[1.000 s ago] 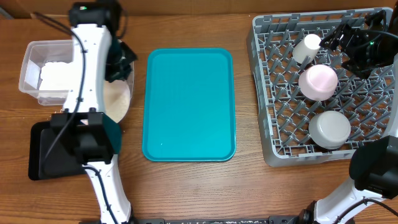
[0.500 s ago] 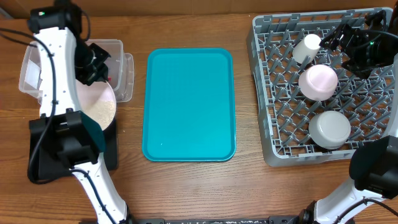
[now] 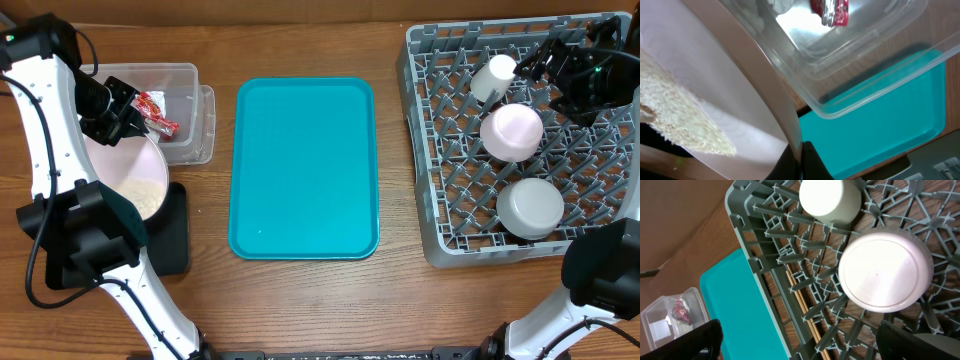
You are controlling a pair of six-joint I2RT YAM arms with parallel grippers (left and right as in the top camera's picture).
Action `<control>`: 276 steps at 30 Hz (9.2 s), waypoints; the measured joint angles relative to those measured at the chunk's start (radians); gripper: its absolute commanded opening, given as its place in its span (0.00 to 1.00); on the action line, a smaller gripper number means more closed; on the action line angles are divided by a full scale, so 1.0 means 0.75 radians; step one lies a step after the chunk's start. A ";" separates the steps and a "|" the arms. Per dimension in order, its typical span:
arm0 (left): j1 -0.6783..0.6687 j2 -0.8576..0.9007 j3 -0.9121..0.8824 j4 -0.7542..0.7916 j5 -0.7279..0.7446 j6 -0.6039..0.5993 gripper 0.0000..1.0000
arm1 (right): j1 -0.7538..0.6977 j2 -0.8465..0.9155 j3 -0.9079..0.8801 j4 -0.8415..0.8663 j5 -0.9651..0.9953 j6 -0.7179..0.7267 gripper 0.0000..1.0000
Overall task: Sort waste into correct bins and load items into the dishwasher
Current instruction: 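Tilt the plate with the left gripper to pour rice onto the black tray, then carry the emptied plate back and set it on the teal tray, then withdraw the left gripper and move the right gripper to the plate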
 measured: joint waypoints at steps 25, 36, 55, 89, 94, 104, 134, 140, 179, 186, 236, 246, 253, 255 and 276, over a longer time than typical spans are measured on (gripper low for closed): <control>0.135 -0.135 -0.194 -0.004 0.159 0.180 0.04 | 0.000 0.000 0.000 0.001 -0.001 0.000 1.00; 0.228 -0.136 -0.240 -0.004 0.293 0.287 0.04 | 0.000 0.000 0.000 0.002 -0.001 0.000 1.00; 0.417 -0.138 -0.381 -0.004 0.607 0.565 0.04 | 0.000 0.000 0.000 0.001 -0.001 0.000 1.00; 0.490 -0.139 -0.641 -0.004 0.869 0.651 0.04 | 0.000 0.000 0.000 0.001 -0.001 -0.001 1.00; 0.499 -0.140 -0.641 -0.004 0.967 0.734 0.04 | 0.000 0.000 0.000 0.001 -0.001 0.001 1.00; 0.502 -0.140 -0.641 -0.006 1.078 0.807 0.04 | 0.000 0.000 0.000 0.001 -0.001 0.000 1.00; 0.611 -0.506 -0.731 0.007 0.956 0.772 0.04 | 0.000 0.000 0.000 0.002 -0.001 0.001 1.00; 0.611 -0.506 -0.863 0.026 1.058 0.861 0.04 | 0.000 0.000 0.000 0.002 -0.001 0.000 1.00; 0.550 -0.543 -0.926 0.003 0.883 0.996 0.04 | 0.000 0.000 0.000 0.001 -0.001 0.001 1.00; 0.265 -0.740 -0.926 0.190 0.694 0.817 0.04 | 0.000 0.000 0.000 0.001 -0.001 0.001 1.00; -1.275 -0.406 -0.927 0.949 -0.312 0.334 0.25 | 0.000 0.000 0.000 0.001 0.000 0.000 1.00; -1.225 -0.406 -0.738 0.781 -0.349 0.342 0.31 | 0.000 0.000 0.000 0.002 -0.001 0.000 1.00; -1.079 -0.406 -0.437 0.583 -0.429 0.339 0.36 | 0.000 0.000 0.000 0.068 -0.005 0.008 1.00; -1.025 -0.406 -0.371 0.538 -0.439 0.326 0.42 | 0.000 0.000 0.000 0.067 -0.032 0.025 1.00; -0.531 -0.406 -0.296 0.398 -0.447 0.138 1.00 | 0.823 0.026 0.000 0.065 0.190 -0.015 0.97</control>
